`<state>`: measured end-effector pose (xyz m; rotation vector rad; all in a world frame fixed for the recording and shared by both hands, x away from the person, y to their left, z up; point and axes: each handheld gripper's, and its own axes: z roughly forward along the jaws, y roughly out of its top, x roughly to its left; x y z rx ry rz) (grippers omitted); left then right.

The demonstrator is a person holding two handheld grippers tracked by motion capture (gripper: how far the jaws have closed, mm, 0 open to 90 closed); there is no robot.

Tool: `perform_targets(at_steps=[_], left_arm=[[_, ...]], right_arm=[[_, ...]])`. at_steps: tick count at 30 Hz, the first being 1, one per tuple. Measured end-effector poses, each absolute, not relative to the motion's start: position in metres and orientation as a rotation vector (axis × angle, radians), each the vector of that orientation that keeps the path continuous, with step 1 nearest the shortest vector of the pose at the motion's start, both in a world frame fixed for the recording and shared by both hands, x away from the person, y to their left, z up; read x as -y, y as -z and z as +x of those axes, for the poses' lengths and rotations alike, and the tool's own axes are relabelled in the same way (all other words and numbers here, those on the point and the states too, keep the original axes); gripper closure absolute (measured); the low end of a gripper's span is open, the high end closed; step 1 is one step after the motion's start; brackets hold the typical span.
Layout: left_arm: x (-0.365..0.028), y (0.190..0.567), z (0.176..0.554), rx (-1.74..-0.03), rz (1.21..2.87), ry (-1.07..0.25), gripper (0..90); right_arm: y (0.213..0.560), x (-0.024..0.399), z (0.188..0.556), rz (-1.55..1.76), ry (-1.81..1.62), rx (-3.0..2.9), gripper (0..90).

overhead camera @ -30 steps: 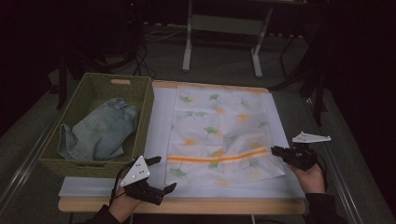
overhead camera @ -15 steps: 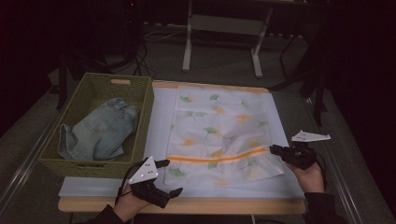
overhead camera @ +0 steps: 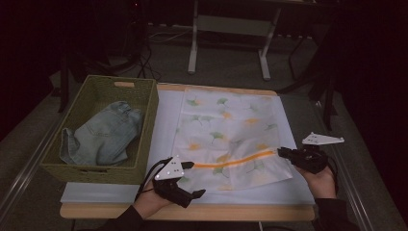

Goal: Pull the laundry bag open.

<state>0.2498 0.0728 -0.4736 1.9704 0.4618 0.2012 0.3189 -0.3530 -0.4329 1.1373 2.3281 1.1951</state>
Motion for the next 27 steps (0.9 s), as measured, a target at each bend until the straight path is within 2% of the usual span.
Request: perform_targets(at_steps=[12,20,27], left_arm=[[-0.023,0.463,0.267,-0.396,2.030,-0.167,26.7],[0.024,0.455,0.279,-0.331,2.096,-0.144,32.7],[0.056,0.456,0.288,-0.303,2.142,-0.145,34.2]], right_arm=[[0.433,0.351,0.313,1.109,-1.205,-2.345,84.5],[0.435,0.350,0.311,1.107,-1.237,-2.354,84.4],[0.434,0.350,0.309,1.096,-1.248,-2.361,84.5]])
